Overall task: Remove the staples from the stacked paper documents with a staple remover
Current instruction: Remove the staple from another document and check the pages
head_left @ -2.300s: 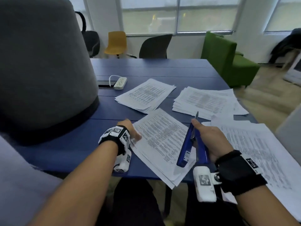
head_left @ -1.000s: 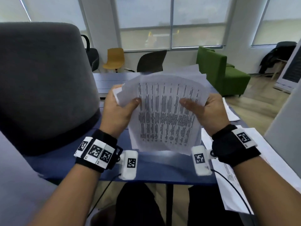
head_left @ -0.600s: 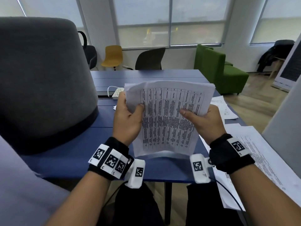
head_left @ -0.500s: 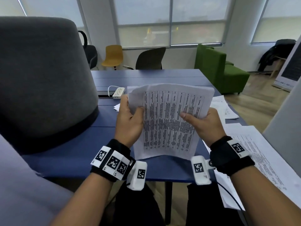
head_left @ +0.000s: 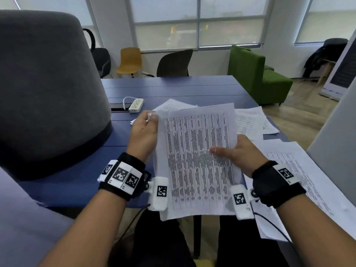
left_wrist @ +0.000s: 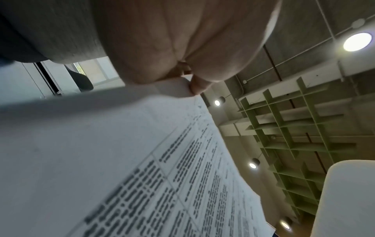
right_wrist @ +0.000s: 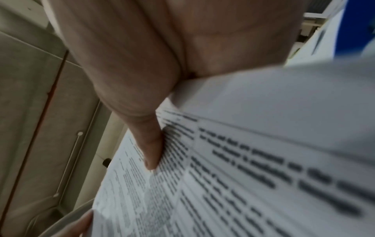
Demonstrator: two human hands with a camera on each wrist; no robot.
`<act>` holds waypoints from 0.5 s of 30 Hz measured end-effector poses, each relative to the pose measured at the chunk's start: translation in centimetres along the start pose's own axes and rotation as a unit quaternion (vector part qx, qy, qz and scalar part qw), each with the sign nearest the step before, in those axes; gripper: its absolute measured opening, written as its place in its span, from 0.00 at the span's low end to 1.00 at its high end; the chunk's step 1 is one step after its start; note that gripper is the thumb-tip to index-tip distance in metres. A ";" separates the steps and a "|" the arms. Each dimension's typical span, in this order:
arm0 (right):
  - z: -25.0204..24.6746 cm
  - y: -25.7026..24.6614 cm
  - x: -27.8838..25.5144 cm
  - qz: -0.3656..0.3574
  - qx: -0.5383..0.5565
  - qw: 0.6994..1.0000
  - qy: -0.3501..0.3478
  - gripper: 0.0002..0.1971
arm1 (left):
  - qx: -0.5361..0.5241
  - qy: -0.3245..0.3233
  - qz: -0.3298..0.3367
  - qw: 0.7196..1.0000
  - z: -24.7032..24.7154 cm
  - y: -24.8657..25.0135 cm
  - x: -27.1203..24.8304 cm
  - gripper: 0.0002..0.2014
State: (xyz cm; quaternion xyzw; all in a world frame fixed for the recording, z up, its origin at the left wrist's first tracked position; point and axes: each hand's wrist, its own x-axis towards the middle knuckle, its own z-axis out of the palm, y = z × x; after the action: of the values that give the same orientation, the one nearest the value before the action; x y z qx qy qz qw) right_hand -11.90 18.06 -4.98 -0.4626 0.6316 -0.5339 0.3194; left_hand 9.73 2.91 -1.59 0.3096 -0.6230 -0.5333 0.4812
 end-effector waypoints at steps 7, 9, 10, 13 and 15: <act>0.1 0.4 0.1 0.026 0.054 0.998 -0.016 0.24 | -0.033 0.051 -0.007 0.998 0.6 -2.2 1.0 0.12; -0.4 0.1 0.4 0.018 -0.003 1.000 -0.001 0.17 | -0.066 0.059 -0.028 0.996 0.5 -3.0 1.4 0.12; -0.8 -0.1 0.7 0.007 -0.061 0.998 0.025 0.16 | -0.076 0.059 -0.032 0.995 0.5 -3.4 1.7 0.12; -3.0 -0.2 2.0 0.006 -0.305 0.942 0.138 0.23 | -0.030 0.052 -0.021 0.998 0.4 -5.0 2.4 0.11; -4.5 0.4 2.9 0.048 -0.468 0.873 0.127 0.28 | -0.002 0.042 -0.028 0.999 0.3 -5.8 2.9 0.10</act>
State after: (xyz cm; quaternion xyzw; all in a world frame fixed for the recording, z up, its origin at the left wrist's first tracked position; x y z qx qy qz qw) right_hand -17.14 17.09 -4.04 -0.4552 0.8641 -0.2145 0.0080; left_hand 7.71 -0.97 -6.44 0.3479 -0.5927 -0.5343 0.4922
